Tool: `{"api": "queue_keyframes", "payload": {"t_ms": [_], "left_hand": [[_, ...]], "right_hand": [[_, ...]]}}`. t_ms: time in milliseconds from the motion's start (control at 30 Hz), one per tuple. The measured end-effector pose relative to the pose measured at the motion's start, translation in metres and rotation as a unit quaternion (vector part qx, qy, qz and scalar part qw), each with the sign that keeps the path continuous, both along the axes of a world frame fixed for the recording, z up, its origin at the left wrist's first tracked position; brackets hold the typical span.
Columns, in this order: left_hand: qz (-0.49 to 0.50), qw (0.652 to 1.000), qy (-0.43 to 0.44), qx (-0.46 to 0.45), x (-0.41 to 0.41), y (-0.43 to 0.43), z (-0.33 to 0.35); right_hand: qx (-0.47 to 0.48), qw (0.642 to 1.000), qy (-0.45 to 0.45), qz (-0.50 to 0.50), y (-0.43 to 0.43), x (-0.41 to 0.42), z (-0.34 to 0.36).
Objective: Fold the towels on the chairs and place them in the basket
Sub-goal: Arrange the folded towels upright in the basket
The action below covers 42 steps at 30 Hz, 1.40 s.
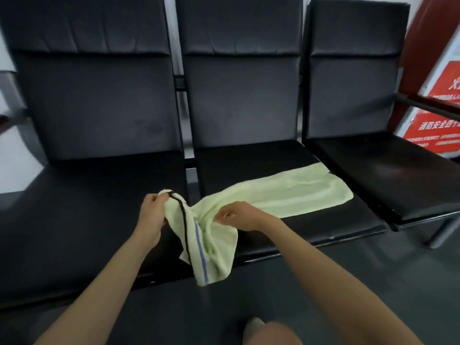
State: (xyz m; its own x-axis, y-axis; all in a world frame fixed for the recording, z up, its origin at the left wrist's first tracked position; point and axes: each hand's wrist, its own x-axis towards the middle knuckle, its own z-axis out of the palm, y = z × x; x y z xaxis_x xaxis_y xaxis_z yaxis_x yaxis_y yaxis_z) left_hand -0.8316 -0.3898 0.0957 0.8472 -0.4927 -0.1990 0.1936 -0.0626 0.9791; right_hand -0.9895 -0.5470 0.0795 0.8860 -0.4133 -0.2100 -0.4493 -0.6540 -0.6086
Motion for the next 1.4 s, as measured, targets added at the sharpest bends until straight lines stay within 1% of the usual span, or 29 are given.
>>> {"api": "queue_keyframes", "payload": {"t_ms": [33,67,100,133,167,233,300,433,500,567,633,700,733,833,900,933,967,1000,1033,1067,1100,1133,1167,1200,1233,1300,1333,1367,1400], "left_hand": [[0.000,1.000,-0.003,0.010,0.004,0.007,-0.001],[-0.005,1.000,-0.007,0.020,0.006,0.012,-0.001],[-0.013,0.999,-0.011,0.030,0.008,0.016,-0.002],[-0.023,0.999,-0.016,0.038,0.008,0.018,-0.004],[-0.032,0.998,-0.022,0.042,0.008,0.019,-0.005],[-0.048,0.998,-0.025,0.040,0.006,0.021,-0.007],[-0.055,0.998,-0.017,0.035,0.005,0.024,-0.013],[-0.084,0.996,-0.027,0.032,0.001,0.032,-0.023],[-0.106,0.992,-0.058,0.037,0.001,0.034,-0.021],[-0.100,0.989,-0.100,0.043,0.001,0.040,-0.014],[-0.052,0.992,-0.114,0.028,0.004,0.050,-0.010],[0.015,0.995,-0.098,-0.015,0.011,0.065,-0.006],[0.045,0.994,-0.090,-0.034,0.015,0.074,-0.003],[0.101,0.990,-0.091,-0.047,0.029,0.102,0.004],[0.148,0.982,-0.111,-0.046,0.040,0.122,0.006],[0.178,0.975,-0.124,-0.049,0.048,0.132,0.008],[0.202,0.969,-0.135,-0.042,0.056,0.143,0.009],[0.205,0.968,-0.142,-0.023,0.066,0.153,0.008],[0.186,0.973,-0.137,0.018,0.074,0.161,0.005],[0.143,0.974,-0.131,0.116,0.079,0.167,-0.001],[0.077,0.947,-0.156,0.271,0.083,0.172,-0.009],[0.023,0.888,-0.213,0.406,0.084,0.176,-0.019],[-0.010,0.827,-0.287,0.482,0.083,0.178,-0.030],[-0.029,0.784,-0.358,0.506,0.080,0.179,-0.038],[-0.045,0.766,-0.399,0.502,0.077,0.178,-0.044],[-0.104,0.744,-0.421,0.508,0.071,0.175,-0.047],[-0.123,0.729,-0.430,0.518,0.069,0.173,-0.045],[-0.132,0.725,-0.436,0.517,0.065,0.171,-0.040],[-0.134,0.743,-0.433,0.492,0.061,0.169,-0.035]], "right_hand": [[-0.010,0.999,-0.031,-0.042,-0.003,0.006,0.002],[-0.040,0.992,-0.058,-0.102,-0.009,0.009,0.001],[-0.081,0.982,-0.065,-0.160,-0.019,0.009,-0.001],[-0.119,0.971,-0.047,-0.203,-0.029,0.006,-0.003],[-0.144,0.962,-0.008,-0.231,-0.039,0.000,-0.007],[-0.155,0.952,0.071,-0.255,-0.057,-0.011,-0.015],[-0.154,0.952,0.102,-0.245,-0.070,-0.016,-0.021],[-0.154,0.955,0.104,-0.233,-0.075,-0.005,-0.023],[-0.141,0.958,0.093,-0.231,-0.066,0.004,-0.021],[-0.134,0.963,0.061,-0.224,-0.051,0.013,-0.018],[-0.111,0.968,-0.012,-0.224,-0.031,0.026,-0.011],[-0.083,0.971,-0.099,-0.202,-0.008,0.044,0.002],[-0.068,0.972,-0.127,-0.185,0.005,0.055,0.011],[-0.047,0.981,-0.148,-0.118,0.039,0.100,0.034],[-0.066,0.983,-0.148,-0.084,0.061,0.137,0.046],[-0.071,0.980,-0.165,-0.081,0.071,0.156,0.052],[-0.074,0.975,-0.192,-0.078,0.082,0.175,0.058],[-0.070,0.970,-0.222,-0.070,0.092,0.193,0.063],[-0.066,0.969,-0.234,-0.048,0.102,0.208,0.068],[-0.067,0.972,-0.224,-0.012,0.110,0.222,0.069],[-0.085,0.978,-0.190,0.025,0.119,0.232,0.068],[-0.108,0.982,-0.144,0.054,0.125,0.241,0.062],[-0.130,0.984,-0.092,0.074,0.131,0.245,0.052],[-0.150,0.983,-0.042,0.099,0.136,0.247,0.036],[-0.157,0.979,0.002,0.127,0.141,0.243,0.023],[-0.113,0.980,0.049,0.158,0.152,0.229,-0.003],[-0.100,0.979,0.056,0.170,0.155,0.221,-0.013],[-0.105,0.976,0.061,0.180,0.156,0.213,-0.017],[-0.129,0.973,0.065,0.178,0.154,0.208,-0.020]]}}
